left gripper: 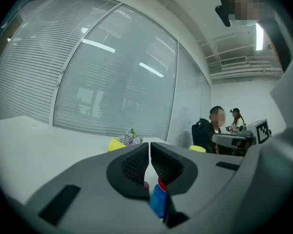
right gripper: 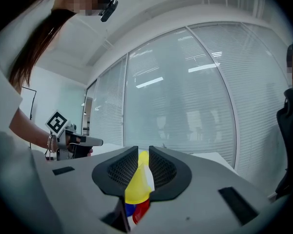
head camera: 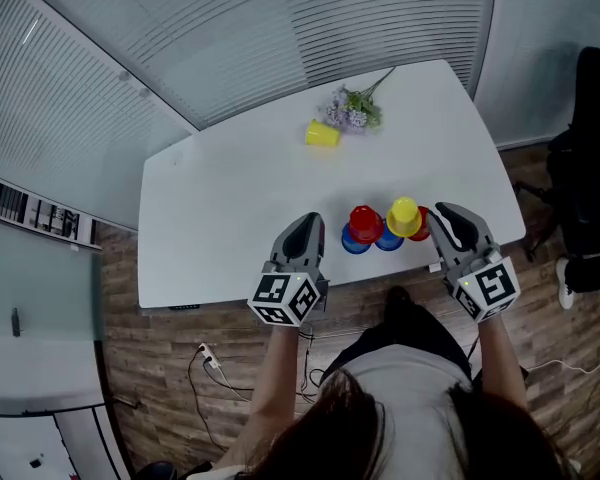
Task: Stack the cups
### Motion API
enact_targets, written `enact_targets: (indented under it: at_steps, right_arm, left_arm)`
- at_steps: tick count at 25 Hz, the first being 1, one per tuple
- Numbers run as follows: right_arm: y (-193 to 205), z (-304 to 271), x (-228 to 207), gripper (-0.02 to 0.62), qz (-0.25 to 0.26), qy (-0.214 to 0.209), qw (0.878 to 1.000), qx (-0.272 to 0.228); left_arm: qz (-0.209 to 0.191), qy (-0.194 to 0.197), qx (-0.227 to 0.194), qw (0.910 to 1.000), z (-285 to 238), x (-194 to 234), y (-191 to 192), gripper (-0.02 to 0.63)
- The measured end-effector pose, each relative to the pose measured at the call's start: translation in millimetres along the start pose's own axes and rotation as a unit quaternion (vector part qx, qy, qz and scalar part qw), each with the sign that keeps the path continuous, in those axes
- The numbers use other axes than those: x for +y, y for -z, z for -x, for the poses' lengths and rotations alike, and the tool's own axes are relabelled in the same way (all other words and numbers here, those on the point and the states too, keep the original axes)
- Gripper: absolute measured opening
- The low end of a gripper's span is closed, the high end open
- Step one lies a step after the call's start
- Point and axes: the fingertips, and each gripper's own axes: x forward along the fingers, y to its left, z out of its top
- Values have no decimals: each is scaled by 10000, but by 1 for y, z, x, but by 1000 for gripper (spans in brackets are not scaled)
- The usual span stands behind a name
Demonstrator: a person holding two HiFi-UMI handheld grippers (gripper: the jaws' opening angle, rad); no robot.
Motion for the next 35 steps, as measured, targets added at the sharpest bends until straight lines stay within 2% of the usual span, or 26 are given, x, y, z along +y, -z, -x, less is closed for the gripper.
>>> enact_targets:
  at_steps: [13,25,35]
  right_arm:
    - [-8,-31,-46,38,7,-121,9999,-20]
    - [-4,-58,-70,31,-104,-298,9994,119]
    - [-2,-74,-78,31,-178,-11,9996,208]
  left_arm:
    - [-16,-11,29,10000,-41,10,-9,28]
    - [-570,95,457,9973,-66,36,-19,29]
    - [-974,465,807,9909,-94,62,-22,29]
